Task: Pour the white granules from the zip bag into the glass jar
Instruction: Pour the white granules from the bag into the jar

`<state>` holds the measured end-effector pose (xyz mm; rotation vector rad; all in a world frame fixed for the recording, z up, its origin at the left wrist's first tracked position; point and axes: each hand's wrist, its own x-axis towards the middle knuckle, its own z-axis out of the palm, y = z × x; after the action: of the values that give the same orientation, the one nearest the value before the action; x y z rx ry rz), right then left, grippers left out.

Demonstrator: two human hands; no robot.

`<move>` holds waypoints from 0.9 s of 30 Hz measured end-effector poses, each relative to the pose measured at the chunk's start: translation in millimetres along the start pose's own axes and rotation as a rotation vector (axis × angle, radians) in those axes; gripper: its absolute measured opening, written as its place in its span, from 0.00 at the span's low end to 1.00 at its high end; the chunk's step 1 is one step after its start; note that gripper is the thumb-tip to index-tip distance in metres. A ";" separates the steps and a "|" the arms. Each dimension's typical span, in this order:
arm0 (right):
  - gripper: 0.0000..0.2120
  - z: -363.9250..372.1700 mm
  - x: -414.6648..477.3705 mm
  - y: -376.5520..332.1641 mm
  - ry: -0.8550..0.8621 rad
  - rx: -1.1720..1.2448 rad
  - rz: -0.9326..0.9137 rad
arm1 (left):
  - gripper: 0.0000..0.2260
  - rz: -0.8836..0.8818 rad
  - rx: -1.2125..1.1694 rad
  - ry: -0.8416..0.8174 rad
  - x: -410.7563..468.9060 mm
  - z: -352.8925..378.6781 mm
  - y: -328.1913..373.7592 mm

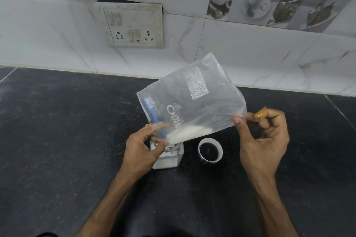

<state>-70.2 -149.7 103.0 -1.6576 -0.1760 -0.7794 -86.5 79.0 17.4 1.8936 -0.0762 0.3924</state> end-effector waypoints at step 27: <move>0.20 1.9 4.7 0.3 -0.005 0.008 0.000 | 0.37 -0.013 0.005 0.013 -0.3 0.4 3.1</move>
<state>-65.7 -149.5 105.3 -1.6522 -0.1821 -0.7742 -87.4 77.5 20.0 1.8954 -0.0541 0.3956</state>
